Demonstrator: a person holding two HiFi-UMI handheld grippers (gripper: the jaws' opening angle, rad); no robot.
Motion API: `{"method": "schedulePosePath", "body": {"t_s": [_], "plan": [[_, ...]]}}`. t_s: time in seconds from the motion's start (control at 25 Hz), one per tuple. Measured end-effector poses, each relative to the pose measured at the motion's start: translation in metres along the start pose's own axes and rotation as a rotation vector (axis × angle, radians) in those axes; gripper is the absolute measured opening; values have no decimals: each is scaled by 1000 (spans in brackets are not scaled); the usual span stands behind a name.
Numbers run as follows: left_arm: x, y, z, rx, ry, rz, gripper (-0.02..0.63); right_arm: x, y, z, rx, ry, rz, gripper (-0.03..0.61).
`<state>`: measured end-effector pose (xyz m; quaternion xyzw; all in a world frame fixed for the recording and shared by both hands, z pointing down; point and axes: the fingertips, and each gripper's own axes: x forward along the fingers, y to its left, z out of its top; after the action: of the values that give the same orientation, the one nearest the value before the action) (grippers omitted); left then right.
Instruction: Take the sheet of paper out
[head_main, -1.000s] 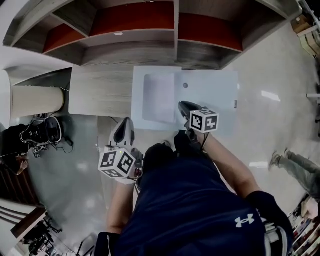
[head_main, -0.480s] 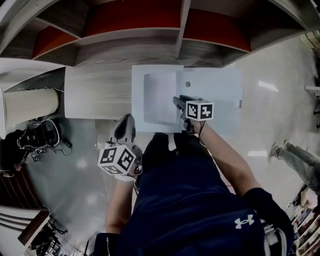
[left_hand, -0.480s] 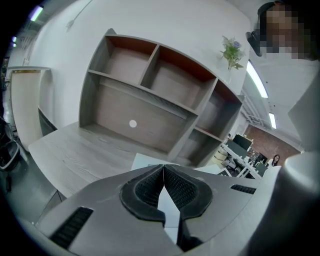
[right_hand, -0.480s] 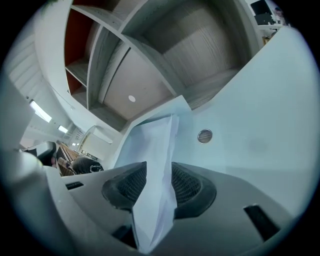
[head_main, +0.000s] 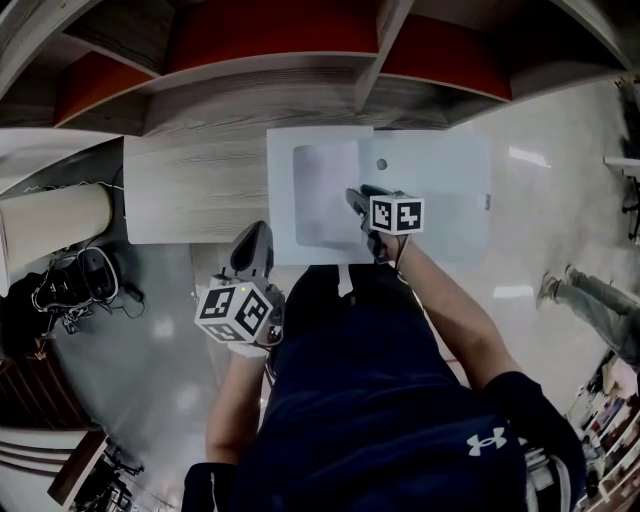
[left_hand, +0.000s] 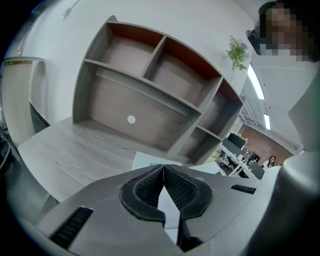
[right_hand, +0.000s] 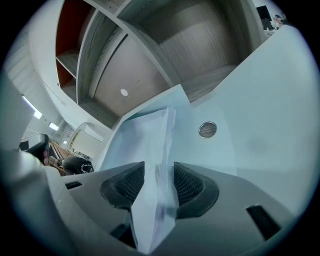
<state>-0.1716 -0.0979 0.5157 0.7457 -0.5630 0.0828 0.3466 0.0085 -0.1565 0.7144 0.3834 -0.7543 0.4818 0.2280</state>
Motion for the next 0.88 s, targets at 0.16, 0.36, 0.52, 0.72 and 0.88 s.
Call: {"method": "schedulePosePath", "body": {"t_s": [0.16,0.36,0.52,0.72,0.88], "plan": [[6,3,0,-9,7,-19,15,1,-1,-1,-5,20,-8,166],[12,0,-1,-22,17,-44,15,1,1,-4,-8,40,-9,161],[14,3,3,-28,11,-50,15,5,8,-7,-6,56,-2,158],[13,5,3,-38,14,-50,15,5,8,-7,18,66,15,126],[11,4,2,-88,24,-67,15,4,12,-8,66,79,77,87]]}}
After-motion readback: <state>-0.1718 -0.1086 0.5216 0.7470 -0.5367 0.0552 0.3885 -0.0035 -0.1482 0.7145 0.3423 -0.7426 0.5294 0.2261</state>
